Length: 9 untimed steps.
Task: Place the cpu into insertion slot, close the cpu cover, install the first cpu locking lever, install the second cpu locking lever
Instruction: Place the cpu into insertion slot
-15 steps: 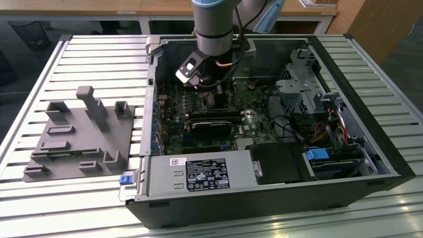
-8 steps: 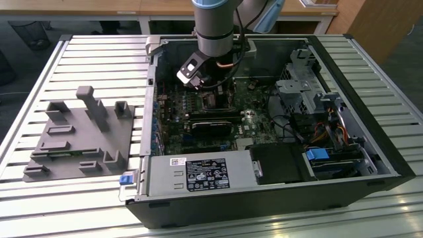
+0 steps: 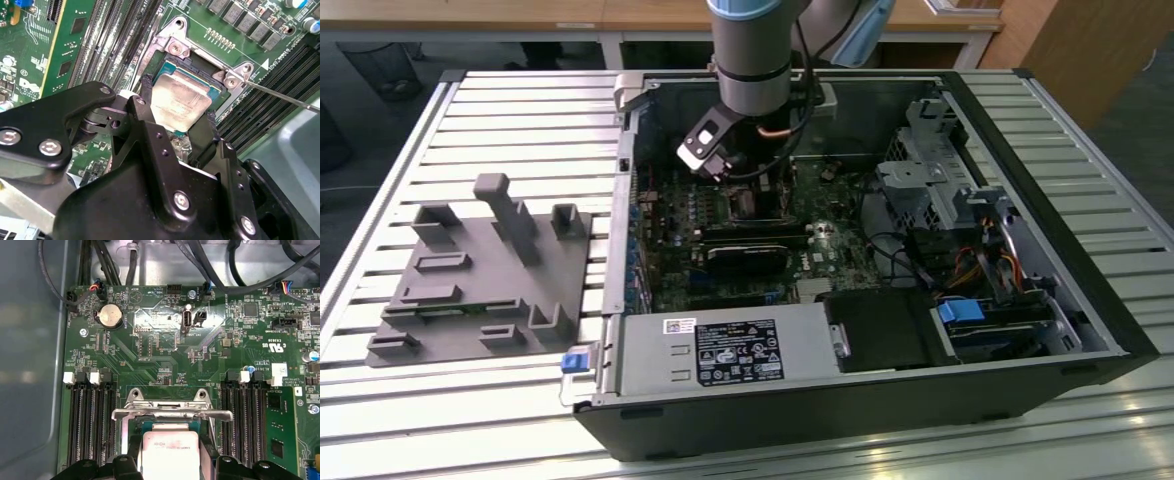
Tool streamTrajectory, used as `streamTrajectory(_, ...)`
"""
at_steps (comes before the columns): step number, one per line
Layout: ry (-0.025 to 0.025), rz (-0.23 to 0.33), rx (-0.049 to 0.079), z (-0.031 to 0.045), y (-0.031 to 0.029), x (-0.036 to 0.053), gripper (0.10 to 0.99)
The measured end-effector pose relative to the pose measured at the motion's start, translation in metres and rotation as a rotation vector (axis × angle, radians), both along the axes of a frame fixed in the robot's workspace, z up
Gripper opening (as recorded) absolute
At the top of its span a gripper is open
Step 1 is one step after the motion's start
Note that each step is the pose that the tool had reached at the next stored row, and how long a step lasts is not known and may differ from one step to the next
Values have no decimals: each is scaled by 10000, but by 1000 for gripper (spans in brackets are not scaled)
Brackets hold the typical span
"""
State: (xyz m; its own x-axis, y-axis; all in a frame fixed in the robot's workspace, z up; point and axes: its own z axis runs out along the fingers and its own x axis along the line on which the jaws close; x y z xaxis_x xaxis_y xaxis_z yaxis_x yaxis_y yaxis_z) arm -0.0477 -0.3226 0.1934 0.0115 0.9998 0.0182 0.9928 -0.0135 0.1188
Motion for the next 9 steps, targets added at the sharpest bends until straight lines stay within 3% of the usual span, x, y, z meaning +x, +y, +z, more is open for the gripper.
streamTrajectory(9, 0, 0, 0, -11, 0, 0, 541)
